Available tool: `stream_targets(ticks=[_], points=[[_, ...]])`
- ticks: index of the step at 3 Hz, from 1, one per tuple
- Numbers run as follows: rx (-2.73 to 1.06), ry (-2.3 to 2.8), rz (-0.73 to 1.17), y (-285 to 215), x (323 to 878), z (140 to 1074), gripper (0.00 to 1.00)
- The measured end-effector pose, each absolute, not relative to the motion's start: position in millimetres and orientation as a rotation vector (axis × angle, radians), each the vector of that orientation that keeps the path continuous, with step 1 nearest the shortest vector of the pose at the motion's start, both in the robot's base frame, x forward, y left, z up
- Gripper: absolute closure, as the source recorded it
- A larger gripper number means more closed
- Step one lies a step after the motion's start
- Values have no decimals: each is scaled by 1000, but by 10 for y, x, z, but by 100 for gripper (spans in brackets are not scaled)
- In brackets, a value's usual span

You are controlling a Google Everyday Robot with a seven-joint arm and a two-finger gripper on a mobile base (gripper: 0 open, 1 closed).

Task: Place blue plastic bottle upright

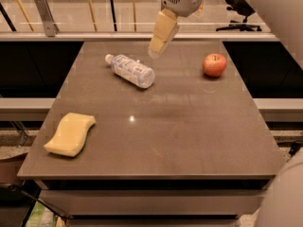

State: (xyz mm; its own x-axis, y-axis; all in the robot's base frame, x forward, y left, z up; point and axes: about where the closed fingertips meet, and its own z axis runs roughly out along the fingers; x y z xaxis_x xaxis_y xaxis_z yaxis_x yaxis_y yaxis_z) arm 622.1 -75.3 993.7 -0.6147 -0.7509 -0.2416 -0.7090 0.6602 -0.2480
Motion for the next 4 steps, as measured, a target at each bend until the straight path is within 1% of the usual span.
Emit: stream_targets(ticks=[2, 4], points=[[-1156, 2618, -168, -487, 6400, 9782, 0], [-1135, 2681, -171, -83, 6539, 9506, 0]])
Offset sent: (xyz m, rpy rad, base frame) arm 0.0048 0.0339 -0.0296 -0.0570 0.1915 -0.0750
